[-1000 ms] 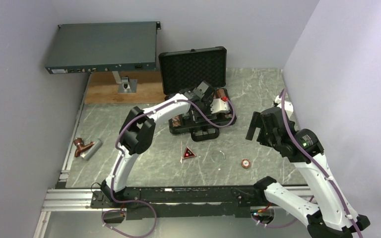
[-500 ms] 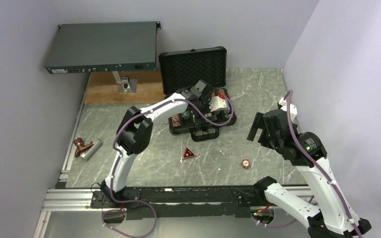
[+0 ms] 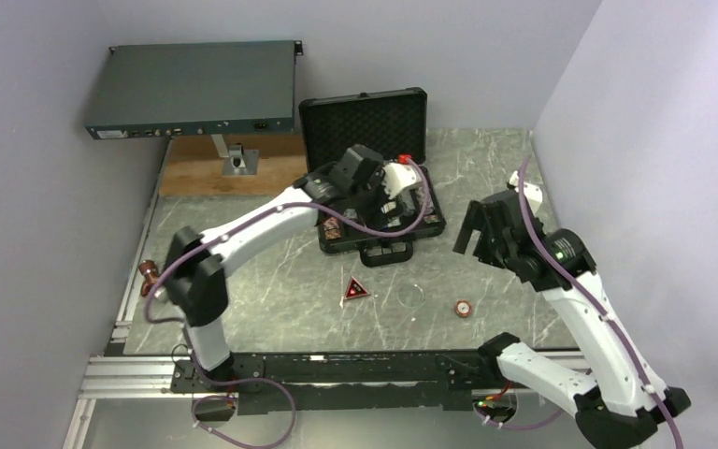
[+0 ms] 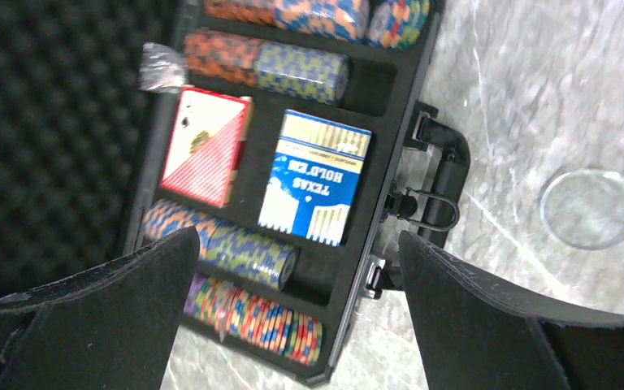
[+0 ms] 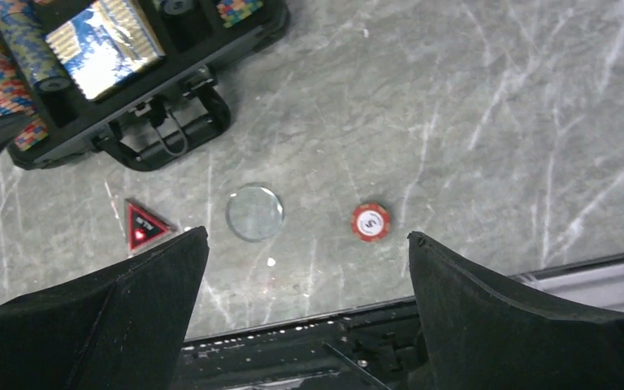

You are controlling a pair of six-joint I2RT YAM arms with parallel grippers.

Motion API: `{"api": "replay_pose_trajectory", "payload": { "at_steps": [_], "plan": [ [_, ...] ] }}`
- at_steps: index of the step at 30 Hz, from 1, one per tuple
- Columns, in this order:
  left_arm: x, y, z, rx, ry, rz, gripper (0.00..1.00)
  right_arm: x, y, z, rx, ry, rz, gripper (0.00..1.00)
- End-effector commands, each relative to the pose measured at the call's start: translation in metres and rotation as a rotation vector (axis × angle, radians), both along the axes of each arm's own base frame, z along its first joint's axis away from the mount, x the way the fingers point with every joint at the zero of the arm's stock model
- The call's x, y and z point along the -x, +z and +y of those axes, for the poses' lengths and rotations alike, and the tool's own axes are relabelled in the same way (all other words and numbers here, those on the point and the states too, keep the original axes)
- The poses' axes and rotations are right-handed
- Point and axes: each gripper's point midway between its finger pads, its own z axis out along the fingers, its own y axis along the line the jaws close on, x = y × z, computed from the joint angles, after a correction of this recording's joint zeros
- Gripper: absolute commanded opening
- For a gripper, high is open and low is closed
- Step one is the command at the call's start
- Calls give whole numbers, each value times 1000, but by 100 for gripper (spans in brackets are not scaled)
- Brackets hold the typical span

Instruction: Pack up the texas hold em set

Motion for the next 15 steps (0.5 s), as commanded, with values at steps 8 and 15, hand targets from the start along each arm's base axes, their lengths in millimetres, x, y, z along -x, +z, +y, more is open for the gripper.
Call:
{"api": "replay_pose_trajectory", "payload": {
  "at_steps": [8,15],
  "plan": [
    [61,70,81,579,511,228,100,-78,19,95,-288,187,-118,75],
    [103,25,94,806,483,761,100,-124,-13,139,-375,210,-75,53]
  ]
}}
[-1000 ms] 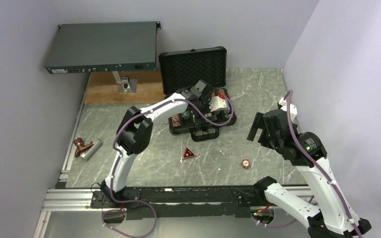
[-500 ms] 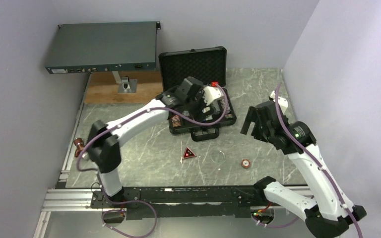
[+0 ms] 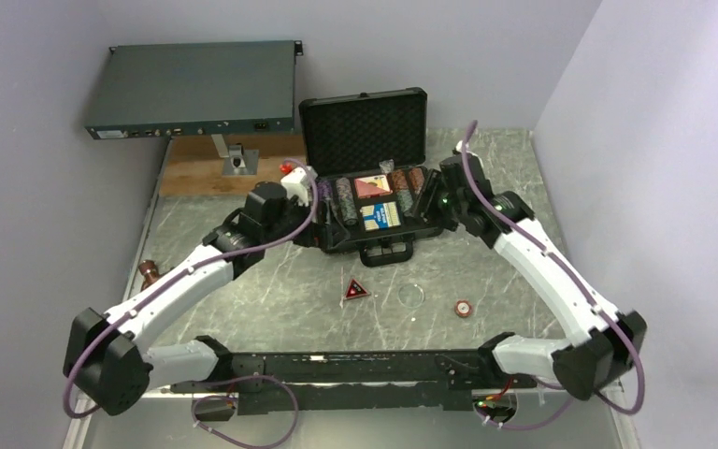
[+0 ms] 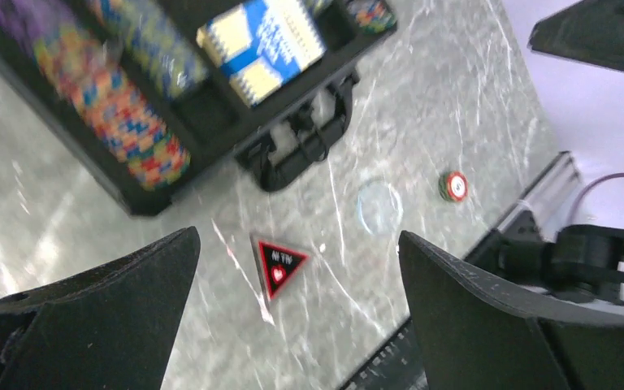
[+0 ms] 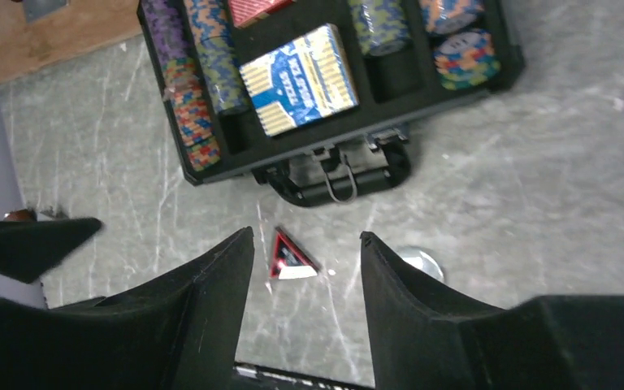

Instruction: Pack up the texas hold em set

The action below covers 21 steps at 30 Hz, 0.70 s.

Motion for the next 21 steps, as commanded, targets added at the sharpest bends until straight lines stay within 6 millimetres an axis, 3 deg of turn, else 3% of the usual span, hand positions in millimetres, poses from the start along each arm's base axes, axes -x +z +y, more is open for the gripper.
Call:
{"api": "replay_pose_trajectory", "payload": {
  "at_steps": [1,5,11,17,21],
  "plan": [
    [21,-17,-3,227,-74,275,100,-41,-10,40,-112,39,-21,52],
    [20,-32,38,48,76,202,100,-72,-37,63,-106,53,53,37],
    [42,-50,89,-123,183,157,99,-118,-65,91,-115,35,114,0],
    [68,-74,113,-213,177,173,96,-154,-106,105,-84,1,200,0],
    [76,-71,124,-238,186,138,96,-166,-126,103,-78,-31,233,0]
  ]
}}
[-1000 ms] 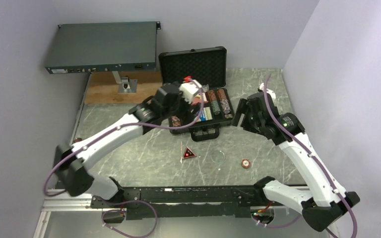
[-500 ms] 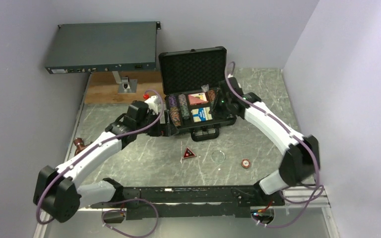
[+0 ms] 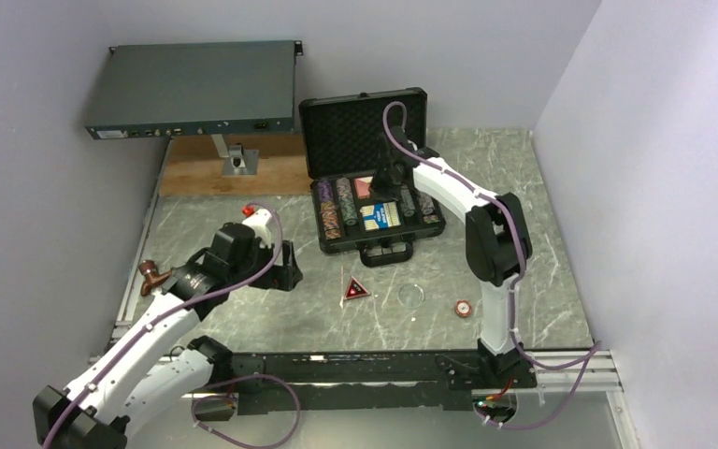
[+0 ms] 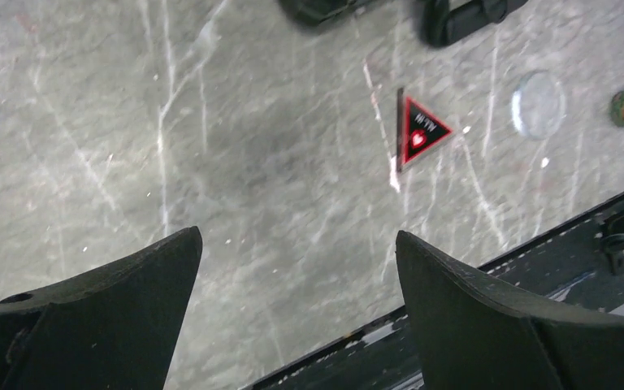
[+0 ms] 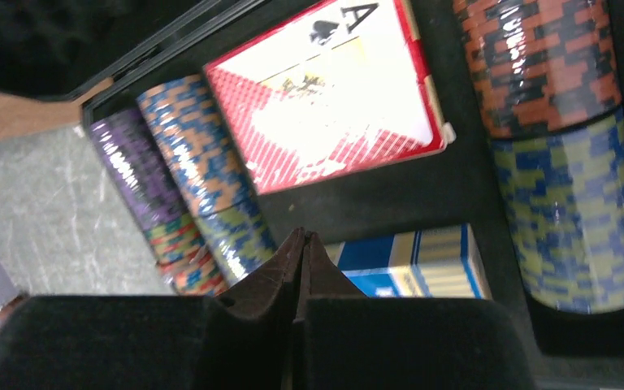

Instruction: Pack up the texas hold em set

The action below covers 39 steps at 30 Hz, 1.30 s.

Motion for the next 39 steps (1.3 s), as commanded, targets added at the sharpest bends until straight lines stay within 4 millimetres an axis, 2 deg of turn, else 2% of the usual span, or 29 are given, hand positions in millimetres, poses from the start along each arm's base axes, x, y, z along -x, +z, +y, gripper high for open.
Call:
{"api": "replay_pose_trajectory", "payload": {
  "at_steps": [1,5,9,15,18,20,22,24,30,33,36,39],
  "plan": [
    [7,6,17,-59,1,-56,96,-16,-6,-5,-11,-56,14,0],
    [7,18,24,-84,-4,-104,96,-6,-32,-19,14,-91,88,0],
    [8,19,28,-94,7,-125,96,29,-61,-31,36,-104,162,0],
    [5,20,26,-88,0,-142,96,80,-96,-29,56,-84,235,0],
    [5,18,26,-93,-3,-127,96,96,-108,-30,81,-78,264,0],
    [6,17,25,-94,-10,-117,95,100,-113,-35,110,-84,262,0],
    [6,16,25,-97,-11,-112,95,96,-107,-36,135,-76,244,0],
    [6,16,25,-99,-8,-110,95,85,-93,-35,172,-51,204,0],
    [6,18,26,-97,4,-117,95,43,-22,-24,279,62,35,0],
    [6,18,27,-97,5,-118,95,30,13,-25,301,58,-39,0],
    [6,19,26,-95,4,-120,95,27,38,-26,289,56,-96,0],
    [8,19,25,-91,-1,-123,95,32,52,-27,273,57,-109,0]
  ]
}}
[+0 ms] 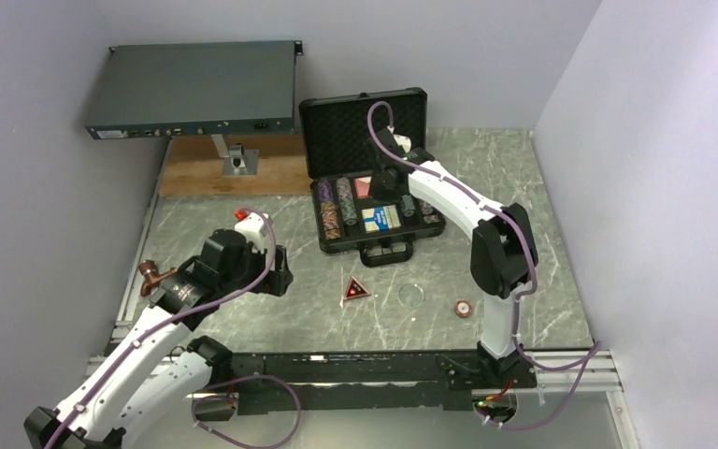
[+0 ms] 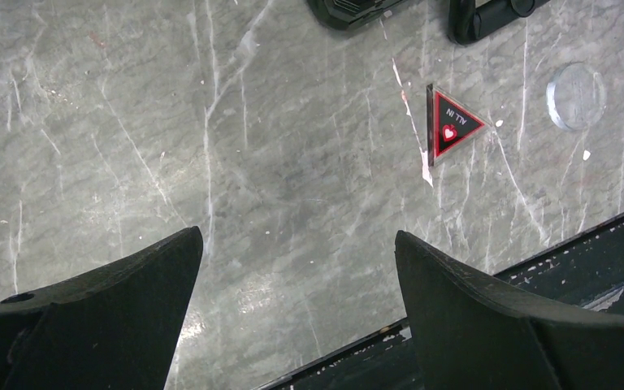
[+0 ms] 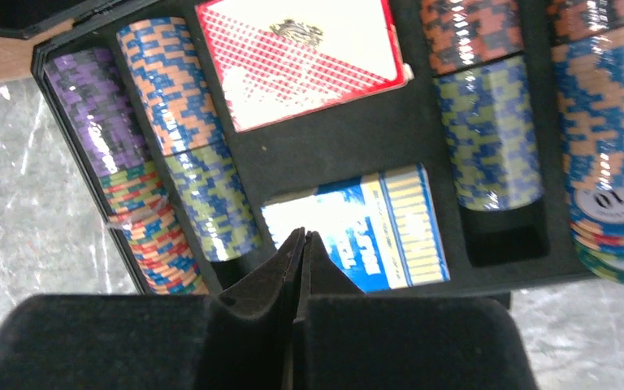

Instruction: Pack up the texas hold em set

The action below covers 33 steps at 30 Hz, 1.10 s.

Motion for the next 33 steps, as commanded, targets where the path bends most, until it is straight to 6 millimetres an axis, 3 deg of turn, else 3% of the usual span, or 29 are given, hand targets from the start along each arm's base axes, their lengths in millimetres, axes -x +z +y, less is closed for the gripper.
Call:
{"api": "replay_pose_trajectory", "payload": {
  "at_steps": [1,5,14,18,22,26,29,33],
  "plan": [
    [-3,16,-1,13,-2,-50,95,12,38,-21,37,-1,-35,0],
    [-2,17,-2,15,-5,-50,95,24,27,-26,17,-21,-16,0],
    [1,17,-3,-2,-11,-57,95,25,-54,-15,44,-4,122,0],
    [6,16,-5,-18,-22,-57,95,32,-69,-18,61,-9,160,0],
    [8,17,-8,-24,-31,-64,95,40,-57,-28,70,-9,140,0],
    [8,18,-8,-30,-33,-69,97,46,-23,-29,61,46,97,2],
    [7,20,-4,-40,-19,-81,100,58,7,-29,62,90,52,30],
    [0,33,29,-69,195,-117,100,87,26,-36,82,110,57,47]
  ]
}}
